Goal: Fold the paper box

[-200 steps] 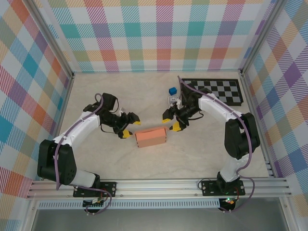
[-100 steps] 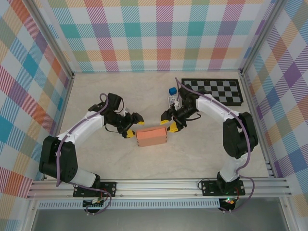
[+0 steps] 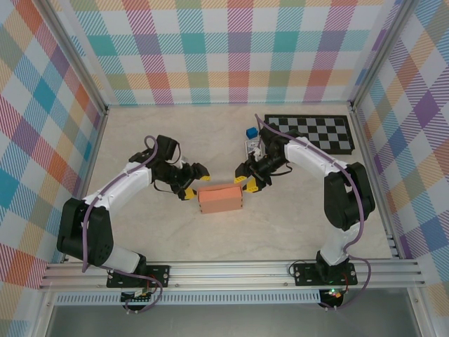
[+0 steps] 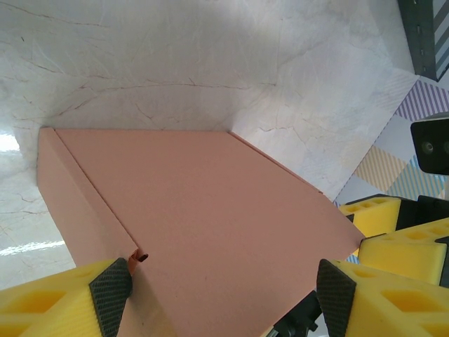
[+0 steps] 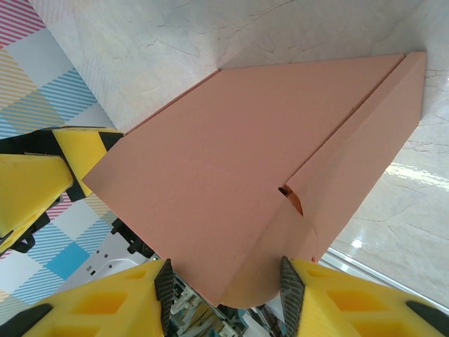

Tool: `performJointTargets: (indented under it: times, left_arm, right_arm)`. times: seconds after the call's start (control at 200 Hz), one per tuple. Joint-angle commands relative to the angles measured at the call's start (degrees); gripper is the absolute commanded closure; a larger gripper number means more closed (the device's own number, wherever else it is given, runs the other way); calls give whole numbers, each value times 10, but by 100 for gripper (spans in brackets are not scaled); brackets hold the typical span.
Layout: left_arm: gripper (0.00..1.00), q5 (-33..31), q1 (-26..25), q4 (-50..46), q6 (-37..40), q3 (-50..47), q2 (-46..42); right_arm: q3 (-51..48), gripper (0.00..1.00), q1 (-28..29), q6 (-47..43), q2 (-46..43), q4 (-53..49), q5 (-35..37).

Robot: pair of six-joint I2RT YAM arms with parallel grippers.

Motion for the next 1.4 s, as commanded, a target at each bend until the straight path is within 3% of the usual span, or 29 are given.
performJointTargets:
  times: [0.0, 0.795, 1.395]
  left_arm:
    - [27, 22, -11, 17, -11, 16, 12]
    - [29, 3, -15, -5, 27, 22, 30]
    - [29, -32, -15, -55, 95, 46, 45]
  right_arm:
    - [8, 55, 12, 15, 12, 19, -13]
    - [6, 64, 18, 30, 15, 21, 4]
    - [20, 59, 18, -3, 16, -16, 27]
